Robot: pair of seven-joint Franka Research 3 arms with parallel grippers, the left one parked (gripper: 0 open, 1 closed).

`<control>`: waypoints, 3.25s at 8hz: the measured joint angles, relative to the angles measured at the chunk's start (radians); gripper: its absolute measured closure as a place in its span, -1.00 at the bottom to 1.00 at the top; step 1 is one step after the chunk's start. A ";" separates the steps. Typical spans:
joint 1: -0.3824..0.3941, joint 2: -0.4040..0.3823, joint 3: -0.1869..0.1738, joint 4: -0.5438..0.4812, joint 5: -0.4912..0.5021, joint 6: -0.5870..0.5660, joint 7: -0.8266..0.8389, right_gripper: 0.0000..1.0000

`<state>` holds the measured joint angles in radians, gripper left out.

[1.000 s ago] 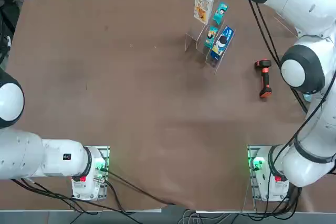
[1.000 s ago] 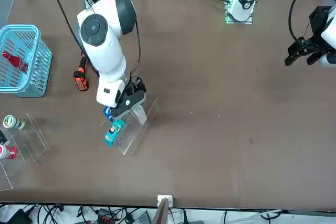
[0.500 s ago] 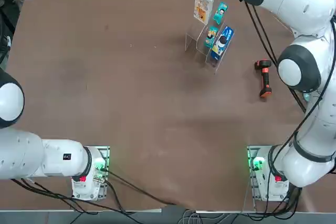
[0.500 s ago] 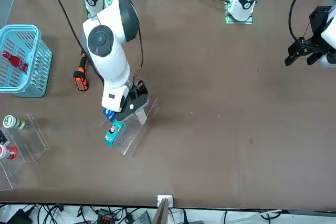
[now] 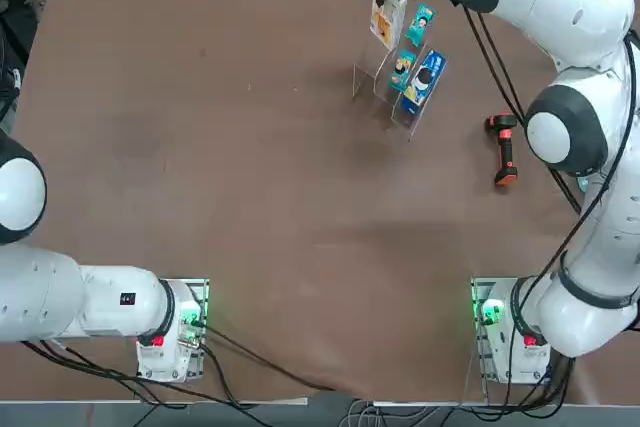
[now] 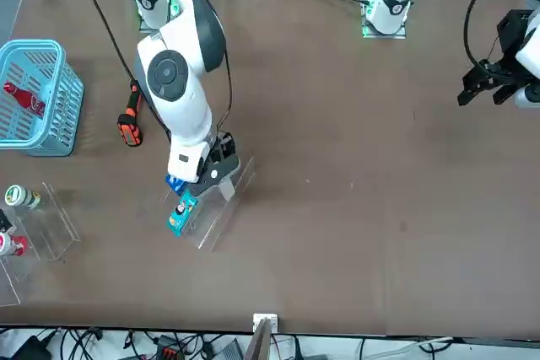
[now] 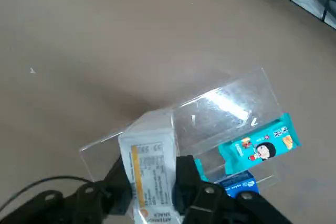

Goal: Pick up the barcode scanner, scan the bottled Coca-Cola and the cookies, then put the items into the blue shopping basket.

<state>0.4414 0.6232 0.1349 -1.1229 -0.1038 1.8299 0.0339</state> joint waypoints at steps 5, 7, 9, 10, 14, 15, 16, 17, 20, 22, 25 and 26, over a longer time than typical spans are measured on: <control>-0.071 -0.020 -0.021 0.039 -0.001 -0.132 -0.016 0.35; -0.193 -0.084 -0.027 0.084 -0.002 -0.263 -0.121 0.35; -0.332 -0.192 -0.032 0.091 -0.002 -0.433 -0.256 0.35; -0.404 -0.244 -0.032 0.071 -0.002 -0.490 -0.318 0.35; -0.739 -0.561 -0.036 -0.357 -0.010 -0.389 -0.630 0.35; -0.835 -0.661 -0.039 -0.506 -0.011 -0.308 -0.694 0.35; -0.919 -0.746 -0.048 -0.643 -0.010 -0.237 -0.735 0.35; -0.976 -0.800 -0.065 -0.754 -0.010 -0.173 -0.757 0.35; -1.015 -0.820 -0.185 -0.956 -0.010 0.039 -0.829 0.35; -1.016 -0.791 -0.230 -0.996 -0.008 0.118 -0.836 0.35; -1.017 -0.697 -0.244 -1.002 0.031 0.214 -0.835 0.35; -1.017 -0.662 -0.244 -1.003 0.060 0.238 -0.835 0.35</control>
<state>-0.5752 -0.0391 -0.1091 -2.1258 -0.0437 2.0678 -0.8010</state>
